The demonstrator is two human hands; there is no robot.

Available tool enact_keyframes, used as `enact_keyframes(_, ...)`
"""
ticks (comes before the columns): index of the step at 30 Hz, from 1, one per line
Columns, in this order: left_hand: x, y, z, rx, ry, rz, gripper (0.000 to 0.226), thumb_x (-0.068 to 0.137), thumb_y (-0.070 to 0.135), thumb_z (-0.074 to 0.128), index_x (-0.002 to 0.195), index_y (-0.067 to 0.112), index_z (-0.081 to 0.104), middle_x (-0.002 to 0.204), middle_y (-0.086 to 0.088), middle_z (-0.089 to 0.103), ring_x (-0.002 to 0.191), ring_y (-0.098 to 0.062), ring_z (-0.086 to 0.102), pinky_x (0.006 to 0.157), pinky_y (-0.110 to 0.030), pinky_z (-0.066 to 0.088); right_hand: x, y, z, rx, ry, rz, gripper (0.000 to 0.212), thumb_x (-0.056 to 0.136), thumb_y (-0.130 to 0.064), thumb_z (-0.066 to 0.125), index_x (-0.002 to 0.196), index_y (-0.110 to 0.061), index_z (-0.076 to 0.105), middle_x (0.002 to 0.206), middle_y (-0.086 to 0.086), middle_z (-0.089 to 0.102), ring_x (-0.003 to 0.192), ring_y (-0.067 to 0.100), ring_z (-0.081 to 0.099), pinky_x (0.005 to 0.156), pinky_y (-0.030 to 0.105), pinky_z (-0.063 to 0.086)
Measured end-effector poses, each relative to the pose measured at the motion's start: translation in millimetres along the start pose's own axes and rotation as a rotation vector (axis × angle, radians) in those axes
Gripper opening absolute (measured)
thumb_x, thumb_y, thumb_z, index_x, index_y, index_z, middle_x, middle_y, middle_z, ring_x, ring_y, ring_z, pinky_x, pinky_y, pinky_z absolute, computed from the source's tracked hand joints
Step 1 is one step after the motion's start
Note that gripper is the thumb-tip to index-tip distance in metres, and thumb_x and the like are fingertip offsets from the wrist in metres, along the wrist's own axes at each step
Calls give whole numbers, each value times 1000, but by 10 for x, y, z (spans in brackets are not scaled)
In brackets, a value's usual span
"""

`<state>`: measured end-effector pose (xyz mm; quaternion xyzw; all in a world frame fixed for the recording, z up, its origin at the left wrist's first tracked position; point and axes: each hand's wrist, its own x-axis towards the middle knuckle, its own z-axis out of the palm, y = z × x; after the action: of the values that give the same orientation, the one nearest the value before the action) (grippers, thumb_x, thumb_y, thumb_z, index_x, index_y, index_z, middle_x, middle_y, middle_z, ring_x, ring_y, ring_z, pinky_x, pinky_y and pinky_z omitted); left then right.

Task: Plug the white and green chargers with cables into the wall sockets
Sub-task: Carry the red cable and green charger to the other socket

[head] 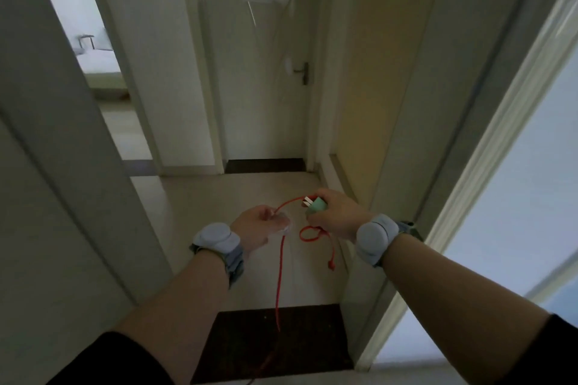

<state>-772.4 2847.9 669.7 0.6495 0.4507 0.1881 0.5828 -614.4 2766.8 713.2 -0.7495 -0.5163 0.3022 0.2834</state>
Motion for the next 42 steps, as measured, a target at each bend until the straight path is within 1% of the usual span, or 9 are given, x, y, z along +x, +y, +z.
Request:
enact_keyframes(4, 775, 396, -92, -267, 11, -67, 22, 86, 21, 63, 104, 9, 56, 89, -6, 67, 80, -22, 64, 84, -35, 50, 917, 74, -289, -90, -84, 10, 45, 83, -23, 62, 127, -20, 51, 102, 3, 59, 79, 18, 58, 59, 21, 43)
enact_keyframes(12, 2304, 864, -666, -308, 224, -3, 9, 88, 24, 61, 85, 16, 59, 70, -4, 60, 41, -5, 44, 47, -21, 40, 2674, -105, -503, -85, -123, -34, 52, 83, -17, 63, 133, -17, 48, 128, 6, 56, 110, 24, 57, 83, 28, 45)
enact_keyframes(19, 3802, 1021, -1494, -92, 230, 93, 18, 87, 30, 61, 85, 13, 57, 77, -8, 58, 54, -16, 43, 52, -27, 38, 4327, -349, -408, -70, -109, 12, 68, 83, -16, 64, 144, -22, 35, 143, 4, 45, 123, 24, 51, 99, 30, 44)
enact_keyframes(23, 4700, 1098, -2141, 115, 228, 53, 19, 84, 31, 64, 80, 15, 54, 86, -10, 56, 76, -21, 49, 70, -30, 37, 5386, -741, -325, 126, -45, 20, 53, 81, -6, 64, 131, -11, 50, 125, 11, 60, 102, 22, 59, 85, 32, 49)
enact_keyframes(27, 5215, 1235, -2510, 276, 205, 28, 16, 84, 21, 62, 72, 18, 53, 70, -4, 53, 63, -16, 49, 58, -23, 39, 5976, -1067, -226, 212, 10, -11, 40, 79, -2, 63, 118, -7, 60, 96, 11, 63, 78, 21, 58, 73, 34, 51)
enact_keyframes(29, 5537, 1276, -2723, 318, 199, 16, 5, 82, 13, 63, 82, 12, 58, 73, -10, 55, 66, -23, 51, 62, -27, 41, 6359, -1231, -161, 241, 13, -41, 39, 79, 0, 61, 117, -7, 59, 94, 11, 63, 71, 21, 60, 70, 33, 54)
enact_keyframes(33, 6280, 1308, -3254, 417, 236, 18, 30, 80, 22, 67, 106, 8, 64, 98, -19, 67, 89, -32, 63, 80, -35, 49, 7303, -1589, -5, 308, -98, -118, 46, 81, -2, 64, 126, -8, 55, 105, 7, 60, 78, 21, 62, 75, 37, 58)
enact_keyframes(37, 6939, 1263, -3779, 442, 282, -12, 32, 83, 35, 63, 106, 12, 64, 98, -11, 66, 91, -28, 62, 86, -36, 51, 8199, -1876, 190, 328, -260, -147, 43, 83, -9, 66, 124, -11, 55, 96, 5, 62, 67, 12, 60, 58, 15, 55)
enact_keyframes(42, 7644, 1179, -4731, 386, 422, -153, 37, 85, 51, 55, 105, 20, 61, 89, -3, 66, 80, -18, 63, 74, -30, 52, 9447, -2353, 627, 298, -490, -141, 34, 87, -4, 58, 120, -9, 56, 91, 9, 64, 72, 20, 65, 83, 44, 56)
